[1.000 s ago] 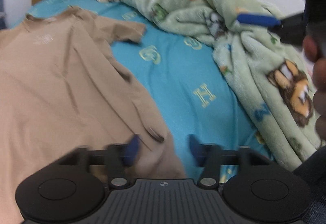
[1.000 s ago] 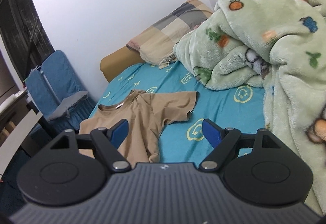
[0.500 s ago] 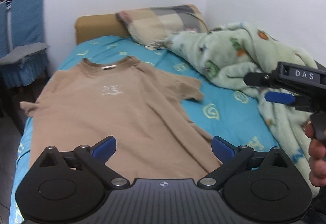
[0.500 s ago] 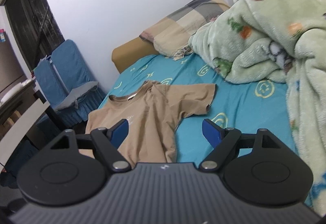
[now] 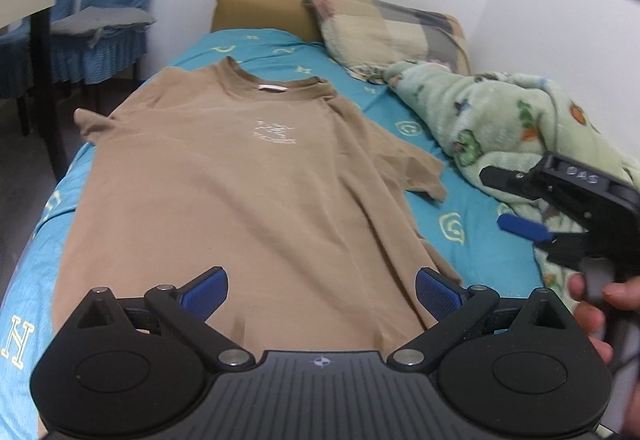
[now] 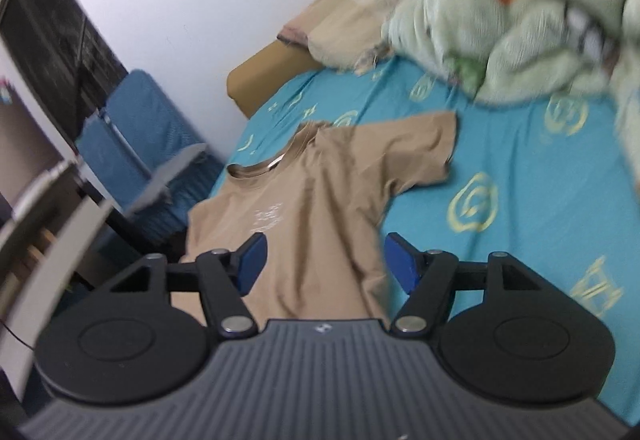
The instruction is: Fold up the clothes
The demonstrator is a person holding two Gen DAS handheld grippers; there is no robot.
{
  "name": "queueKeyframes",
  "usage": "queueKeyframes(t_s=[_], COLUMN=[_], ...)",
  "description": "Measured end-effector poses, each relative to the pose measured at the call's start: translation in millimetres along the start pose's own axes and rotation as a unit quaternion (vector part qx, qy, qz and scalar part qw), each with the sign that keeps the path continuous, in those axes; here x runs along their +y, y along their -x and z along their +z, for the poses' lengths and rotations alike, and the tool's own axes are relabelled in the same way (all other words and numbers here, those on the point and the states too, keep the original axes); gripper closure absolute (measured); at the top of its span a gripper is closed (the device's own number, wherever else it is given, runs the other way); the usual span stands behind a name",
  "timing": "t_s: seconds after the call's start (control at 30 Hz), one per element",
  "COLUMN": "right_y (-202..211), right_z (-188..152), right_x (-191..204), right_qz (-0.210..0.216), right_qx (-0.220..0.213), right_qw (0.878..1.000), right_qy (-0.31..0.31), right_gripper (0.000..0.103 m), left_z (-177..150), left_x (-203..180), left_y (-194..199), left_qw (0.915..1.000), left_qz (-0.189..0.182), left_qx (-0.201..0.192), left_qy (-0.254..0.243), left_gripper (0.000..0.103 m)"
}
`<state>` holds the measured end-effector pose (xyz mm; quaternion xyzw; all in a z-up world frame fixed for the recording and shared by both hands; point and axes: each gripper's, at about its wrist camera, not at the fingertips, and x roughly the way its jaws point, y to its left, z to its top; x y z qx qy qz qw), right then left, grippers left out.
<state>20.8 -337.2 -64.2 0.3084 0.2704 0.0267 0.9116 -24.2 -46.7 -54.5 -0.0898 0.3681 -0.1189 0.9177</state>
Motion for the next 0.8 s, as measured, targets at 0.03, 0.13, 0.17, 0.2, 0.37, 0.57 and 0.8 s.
queueKeyframes(t_s=[0.03, 0.13, 0.17, 0.2, 0.37, 0.57, 0.8], right_y=[-9, -44, -58, -71, -138, -187, -236], right_z=[2, 10, 13, 15, 21, 26, 62], right_x=[-5, -24, -31, -36, -57, -81, -79], right_qz=[0.001, 0.007, 0.011, 0.011, -0.014, -0.029, -0.063], right_qx=[0.004, 0.019, 0.023, 0.024, 0.025, -0.055, -0.081], right_qw=[1.000, 0.998, 0.997, 0.996, 0.992, 0.985, 0.986], right_qy=[-0.016, -0.064, -0.079, -0.087, -0.119, -0.159, -0.129], right_gripper=[0.030, 0.029, 0.029, 0.029, 0.029, 0.032, 0.039], left_z=[0, -1, 0, 0, 5, 12, 17], left_x=[2, 3, 3, 4, 6, 28, 54], left_y=[-1, -10, -13, -17, -41, -73, -101], left_qw=[1.0000, 0.9997, 0.9997, 0.9997, 0.9999, 0.9994, 0.9980], left_qz=[0.005, 0.019, 0.022, 0.021, 0.012, 0.004, 0.025], left_qx=[-0.002, -0.005, -0.005, -0.001, 0.005, 0.015, 0.021], left_qy=[0.005, 0.011, 0.011, 0.007, 0.002, 0.031, 0.055], left_gripper=[0.002, 0.002, 0.001, 0.001, 0.001, 0.001, 0.001])
